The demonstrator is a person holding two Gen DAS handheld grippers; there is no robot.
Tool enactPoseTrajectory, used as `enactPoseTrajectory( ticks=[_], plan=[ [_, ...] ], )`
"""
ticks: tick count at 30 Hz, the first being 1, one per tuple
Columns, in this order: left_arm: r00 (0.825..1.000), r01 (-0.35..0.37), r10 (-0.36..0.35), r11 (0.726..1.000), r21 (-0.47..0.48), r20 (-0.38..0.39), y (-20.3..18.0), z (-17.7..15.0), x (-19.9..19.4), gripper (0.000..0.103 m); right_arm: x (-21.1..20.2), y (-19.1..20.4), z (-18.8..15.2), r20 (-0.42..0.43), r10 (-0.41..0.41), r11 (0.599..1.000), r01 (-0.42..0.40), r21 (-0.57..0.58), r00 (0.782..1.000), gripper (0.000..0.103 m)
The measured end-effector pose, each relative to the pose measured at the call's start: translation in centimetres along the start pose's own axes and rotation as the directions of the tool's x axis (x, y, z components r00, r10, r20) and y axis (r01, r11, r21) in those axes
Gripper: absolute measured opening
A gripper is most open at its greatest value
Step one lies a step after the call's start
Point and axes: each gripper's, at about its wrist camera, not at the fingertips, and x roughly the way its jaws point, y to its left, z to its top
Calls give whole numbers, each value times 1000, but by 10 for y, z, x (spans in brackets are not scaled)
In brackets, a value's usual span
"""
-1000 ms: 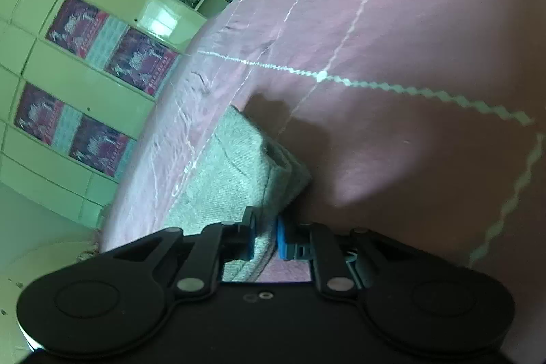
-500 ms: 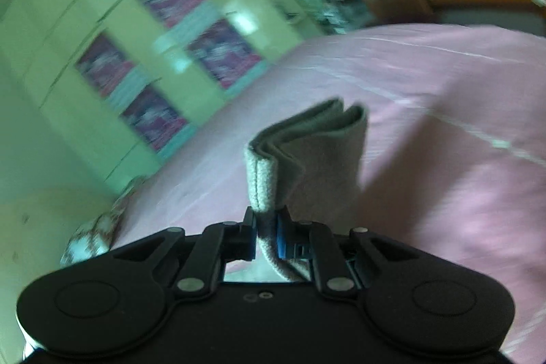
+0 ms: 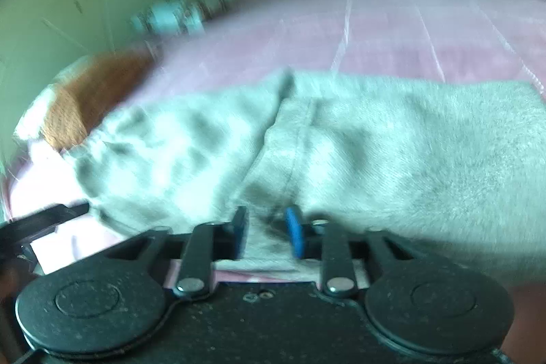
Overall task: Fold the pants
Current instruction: 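Fold the edge over onto the pants and open the right gripper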
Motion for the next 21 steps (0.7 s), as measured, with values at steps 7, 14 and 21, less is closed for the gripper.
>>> enactPoseTrajectory(
  ticks=[7, 14, 21],
  plan=[
    [968, 248, -253, 957, 148, 11, -121, 18, 2, 103, -48, -43, 7, 137, -104, 992, 92, 87, 985, 17],
    [978, 209, -193, 918, 338, -79, -232, 6, 44, 103, -87, -93, 10, 210, -229, 966, 195, 169, 950, 22],
    [985, 169, -143, 924, 343, -100, -201, -36, 32, 103, -66, -152, -5, 33, -248, 941, 233, 244, 968, 17]
  ],
)
